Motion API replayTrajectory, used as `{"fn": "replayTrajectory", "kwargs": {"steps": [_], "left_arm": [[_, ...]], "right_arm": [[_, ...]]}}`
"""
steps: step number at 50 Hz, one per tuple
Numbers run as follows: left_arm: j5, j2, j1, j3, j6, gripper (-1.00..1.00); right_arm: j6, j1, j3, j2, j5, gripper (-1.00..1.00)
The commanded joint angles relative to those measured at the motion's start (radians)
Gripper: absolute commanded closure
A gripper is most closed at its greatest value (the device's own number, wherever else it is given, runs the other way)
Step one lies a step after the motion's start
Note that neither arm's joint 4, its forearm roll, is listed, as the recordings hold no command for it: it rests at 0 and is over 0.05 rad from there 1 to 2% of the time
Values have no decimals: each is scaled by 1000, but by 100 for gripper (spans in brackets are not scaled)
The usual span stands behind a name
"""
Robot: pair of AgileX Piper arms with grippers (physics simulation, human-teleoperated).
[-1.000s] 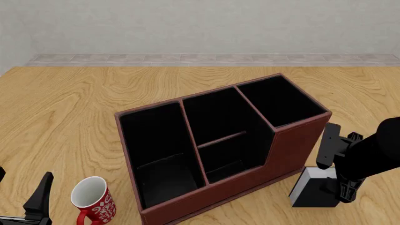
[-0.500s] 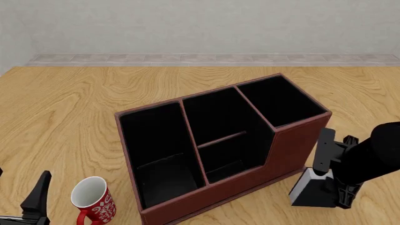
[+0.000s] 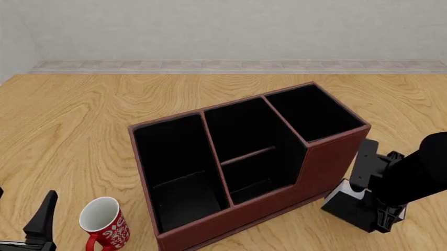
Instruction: Pick up the book and place it in the right compartment of the caddy.
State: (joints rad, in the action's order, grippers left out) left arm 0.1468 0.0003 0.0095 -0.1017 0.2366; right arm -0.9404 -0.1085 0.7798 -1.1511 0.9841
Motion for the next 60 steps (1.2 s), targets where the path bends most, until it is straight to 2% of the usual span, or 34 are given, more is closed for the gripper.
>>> {"fn": "replayTrajectory", "kwargs": {"steps": [1,5,8,14,21,24,31,34,35,43,45,47,55,56,57,58,59,60], "left_arm": [[-5,0,1,4,-4,-100],[-10,0,0,12,-4,-100],[-11,0,1,12,-6,-100],[-7,0,0,11,-8,-100],[-1,0,7,6,-10,-100],[1,0,7,4,-9,-100],[3,0,6,-3,-10,-100],[4,0,3,-6,-12,-100],[5,0,2,-7,-12,-100],[12,0,3,-20,-11,-100],[12,0,4,-21,-11,-100],[11,0,4,-22,-11,-100],[9,0,4,-24,-14,-100],[10,0,2,-25,-12,-100],[12,0,2,-28,-13,-100],[14,0,2,-30,-14,-100],[14,0,2,-32,-14,-100],[14,0,3,-32,-13,-100]], "right_arm": [[67,-23,32,25,58,100],[116,-64,42,32,85,100],[119,-64,35,37,91,100],[164,-100,41,40,113,100],[249,-161,77,61,187,100],[255,-156,88,67,204,100],[353,-229,95,90,236,100],[414,-280,82,101,235,100],[452,-312,72,106,236,100],[517,-341,39,148,236,100],[505,-321,29,160,236,100],[553,-348,27,171,236,100],[539,-316,1,201,236,100],[568,-338,-1,205,236,100],[563,-333,-3,209,236,100],[527,-289,6,211,236,100],[542,-304,-1,214,236,100],[534,-293,-3,217,236,100]]}}
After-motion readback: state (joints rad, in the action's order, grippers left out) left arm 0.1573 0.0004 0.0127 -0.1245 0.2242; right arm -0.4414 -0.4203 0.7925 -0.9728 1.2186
